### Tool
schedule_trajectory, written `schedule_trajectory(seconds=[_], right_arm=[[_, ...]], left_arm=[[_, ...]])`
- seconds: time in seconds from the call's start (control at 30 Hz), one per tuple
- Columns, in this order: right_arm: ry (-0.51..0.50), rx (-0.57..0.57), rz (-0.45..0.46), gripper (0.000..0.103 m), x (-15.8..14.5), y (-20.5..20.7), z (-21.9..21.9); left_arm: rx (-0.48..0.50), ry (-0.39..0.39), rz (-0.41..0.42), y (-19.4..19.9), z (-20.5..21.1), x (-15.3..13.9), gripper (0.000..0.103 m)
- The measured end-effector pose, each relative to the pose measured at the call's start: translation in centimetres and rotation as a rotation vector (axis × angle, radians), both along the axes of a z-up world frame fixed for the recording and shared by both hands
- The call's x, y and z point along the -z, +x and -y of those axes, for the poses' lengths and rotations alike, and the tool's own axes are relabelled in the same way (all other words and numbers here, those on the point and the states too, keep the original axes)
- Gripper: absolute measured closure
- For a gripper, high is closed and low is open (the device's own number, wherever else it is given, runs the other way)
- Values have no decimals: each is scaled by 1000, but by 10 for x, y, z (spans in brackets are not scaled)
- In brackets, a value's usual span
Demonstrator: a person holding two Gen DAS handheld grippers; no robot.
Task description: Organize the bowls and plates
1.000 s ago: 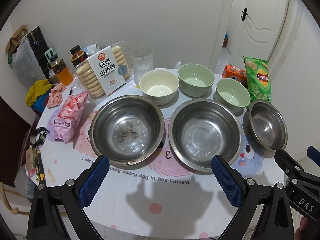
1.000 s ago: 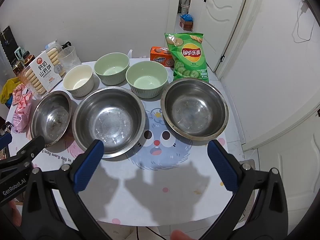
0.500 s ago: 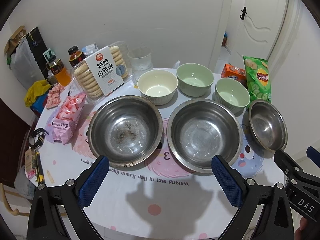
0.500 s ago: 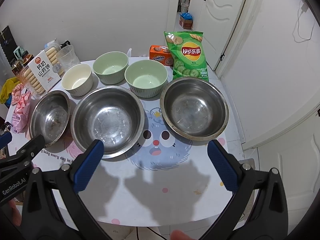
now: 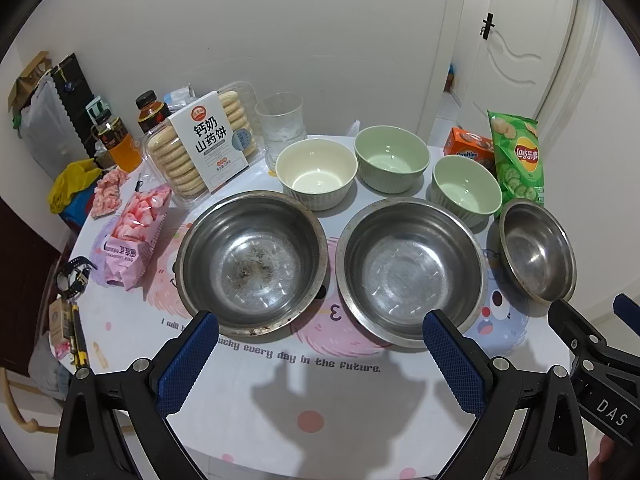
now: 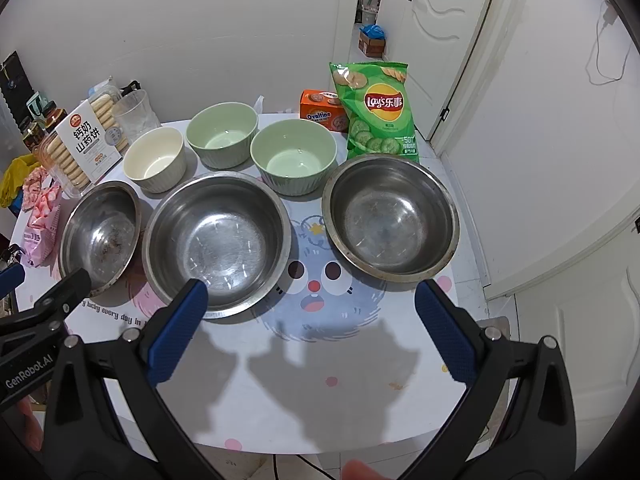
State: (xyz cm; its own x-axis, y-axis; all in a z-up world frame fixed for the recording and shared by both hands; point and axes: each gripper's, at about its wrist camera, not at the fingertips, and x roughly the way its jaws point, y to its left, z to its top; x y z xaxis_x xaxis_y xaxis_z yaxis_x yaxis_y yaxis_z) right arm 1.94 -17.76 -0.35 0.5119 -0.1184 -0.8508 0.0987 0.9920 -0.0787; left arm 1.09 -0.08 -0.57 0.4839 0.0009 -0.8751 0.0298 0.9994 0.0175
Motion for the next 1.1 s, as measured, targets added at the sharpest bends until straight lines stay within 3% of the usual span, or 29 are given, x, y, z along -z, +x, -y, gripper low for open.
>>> schedule_trajectory(seconds=[1.1], right_arm=[[-4, -3, -3, 0, 2, 1, -4]], left_arm=[[2, -11, -3, 4, -8, 7, 0]])
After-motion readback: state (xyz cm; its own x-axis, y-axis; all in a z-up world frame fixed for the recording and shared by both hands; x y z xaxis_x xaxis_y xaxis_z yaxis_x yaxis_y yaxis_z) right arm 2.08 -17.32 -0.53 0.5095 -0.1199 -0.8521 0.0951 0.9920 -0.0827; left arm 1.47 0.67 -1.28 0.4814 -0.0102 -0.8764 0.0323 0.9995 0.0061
